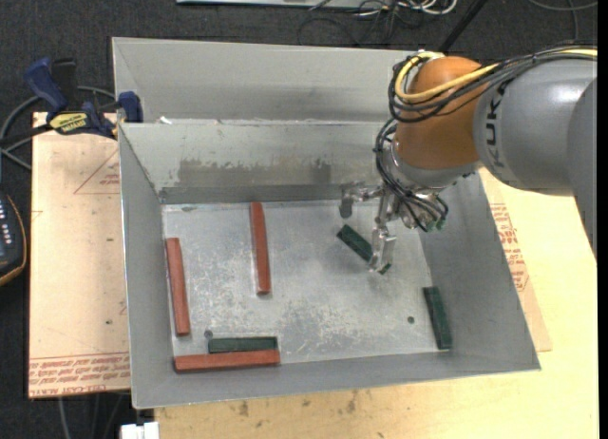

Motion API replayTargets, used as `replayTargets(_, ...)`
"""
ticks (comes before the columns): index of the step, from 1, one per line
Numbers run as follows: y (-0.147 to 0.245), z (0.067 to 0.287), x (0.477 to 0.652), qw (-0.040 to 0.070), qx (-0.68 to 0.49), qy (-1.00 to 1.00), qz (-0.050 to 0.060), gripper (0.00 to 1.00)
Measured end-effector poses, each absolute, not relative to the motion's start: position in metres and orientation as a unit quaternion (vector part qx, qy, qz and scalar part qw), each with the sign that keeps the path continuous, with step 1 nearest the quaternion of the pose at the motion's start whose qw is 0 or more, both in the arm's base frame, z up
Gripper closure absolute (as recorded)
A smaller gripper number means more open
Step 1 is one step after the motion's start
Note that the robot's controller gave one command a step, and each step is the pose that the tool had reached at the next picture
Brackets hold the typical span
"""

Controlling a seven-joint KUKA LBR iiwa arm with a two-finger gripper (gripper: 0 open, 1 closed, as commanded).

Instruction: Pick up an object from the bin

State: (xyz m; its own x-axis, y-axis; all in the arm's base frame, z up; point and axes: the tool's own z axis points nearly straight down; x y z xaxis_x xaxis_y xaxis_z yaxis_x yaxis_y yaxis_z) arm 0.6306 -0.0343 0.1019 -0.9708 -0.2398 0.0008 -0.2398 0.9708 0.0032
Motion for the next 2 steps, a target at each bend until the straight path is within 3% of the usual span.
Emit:
replayTargets(1,-0.0728,0.0706,0.5947,0.0,0.122,-0.993,0.0,0.0)
replayTargets(2,-0.0699,0.0745,0.5982,-0.003,0.125,-0.992,0.0,1.0)
